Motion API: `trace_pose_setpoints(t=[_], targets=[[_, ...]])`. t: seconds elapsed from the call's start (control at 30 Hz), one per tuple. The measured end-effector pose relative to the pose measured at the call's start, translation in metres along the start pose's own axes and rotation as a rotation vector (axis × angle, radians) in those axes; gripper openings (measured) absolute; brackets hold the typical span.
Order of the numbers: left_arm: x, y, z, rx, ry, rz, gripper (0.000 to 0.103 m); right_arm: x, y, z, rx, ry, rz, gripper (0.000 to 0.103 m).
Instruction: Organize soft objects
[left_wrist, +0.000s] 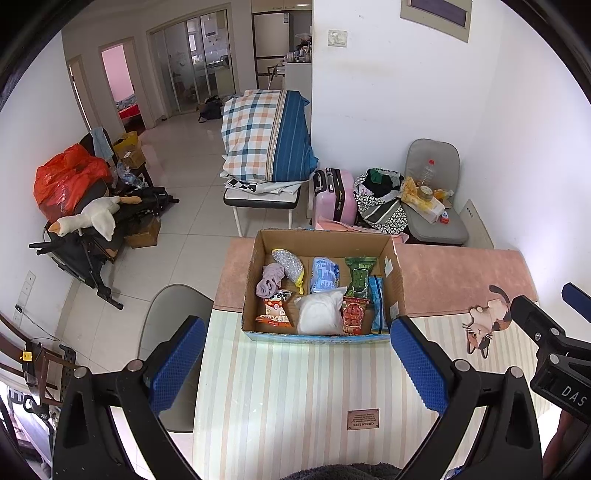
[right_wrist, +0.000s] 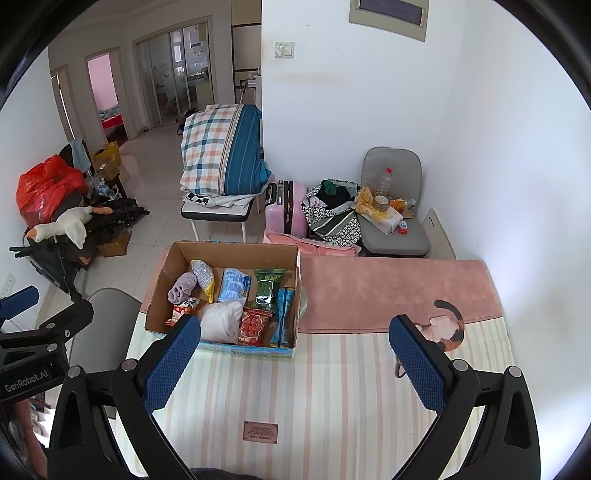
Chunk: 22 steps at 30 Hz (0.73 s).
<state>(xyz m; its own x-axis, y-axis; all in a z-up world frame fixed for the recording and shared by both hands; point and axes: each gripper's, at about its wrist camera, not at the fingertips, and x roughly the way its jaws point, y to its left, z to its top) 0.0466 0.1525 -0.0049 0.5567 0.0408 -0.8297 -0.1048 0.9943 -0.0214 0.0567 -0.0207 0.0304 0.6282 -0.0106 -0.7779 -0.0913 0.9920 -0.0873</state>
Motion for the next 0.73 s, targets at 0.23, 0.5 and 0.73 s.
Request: trace_pose_setpoints(t=[0.23, 0.5, 0.73], targets=[[0.0001, -0.0012, 0.0007, 0.007, 0.002, -0.002, 0.102, 0.0003, -0.0018, 0.0002, 0.003, 0.002, 0.004, 0.103], [0.0066, -0.0023, 0.0015, 0.011, 0.014, -0.007, 0.102, 0.0005, -0.0039, -0.0005, 0.001, -0.001, 0.003, 0.103], [0.0074, 0.0006, 0.0012, 0.011, 0.006, -0.006, 0.102, -0.0009, -0.0019, -0.0016, -0.004, -0.001, 0.006, 0.103]])
